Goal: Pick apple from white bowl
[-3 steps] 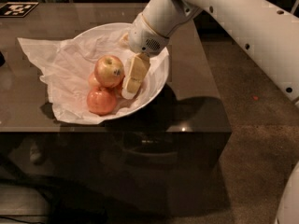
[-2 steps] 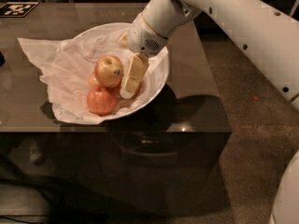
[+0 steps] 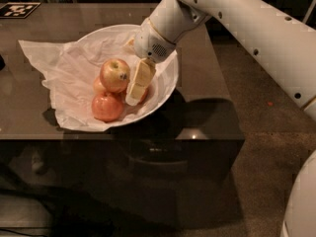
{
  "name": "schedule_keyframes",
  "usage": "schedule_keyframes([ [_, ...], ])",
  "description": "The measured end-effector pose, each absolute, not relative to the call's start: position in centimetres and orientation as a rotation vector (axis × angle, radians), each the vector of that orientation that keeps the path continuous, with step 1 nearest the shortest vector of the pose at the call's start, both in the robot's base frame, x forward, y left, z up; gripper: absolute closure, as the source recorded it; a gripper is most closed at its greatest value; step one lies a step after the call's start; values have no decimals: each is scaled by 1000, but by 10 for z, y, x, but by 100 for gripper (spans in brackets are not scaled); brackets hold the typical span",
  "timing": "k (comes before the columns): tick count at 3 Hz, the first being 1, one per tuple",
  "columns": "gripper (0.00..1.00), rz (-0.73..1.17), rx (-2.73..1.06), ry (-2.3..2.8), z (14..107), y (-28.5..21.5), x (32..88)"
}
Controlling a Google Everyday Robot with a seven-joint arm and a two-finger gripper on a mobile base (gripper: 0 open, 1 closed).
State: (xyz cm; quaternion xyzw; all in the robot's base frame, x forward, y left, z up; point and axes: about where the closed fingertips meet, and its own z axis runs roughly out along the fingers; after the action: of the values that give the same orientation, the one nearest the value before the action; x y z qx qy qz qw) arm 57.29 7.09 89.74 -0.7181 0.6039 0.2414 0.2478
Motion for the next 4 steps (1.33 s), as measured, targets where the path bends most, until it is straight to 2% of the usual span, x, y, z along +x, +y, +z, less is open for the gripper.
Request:
schedule_keyframes([
  [2, 0, 718, -1962, 1598, 897, 92, 567],
  [4, 42, 718, -1962, 1598, 897, 92, 567],
])
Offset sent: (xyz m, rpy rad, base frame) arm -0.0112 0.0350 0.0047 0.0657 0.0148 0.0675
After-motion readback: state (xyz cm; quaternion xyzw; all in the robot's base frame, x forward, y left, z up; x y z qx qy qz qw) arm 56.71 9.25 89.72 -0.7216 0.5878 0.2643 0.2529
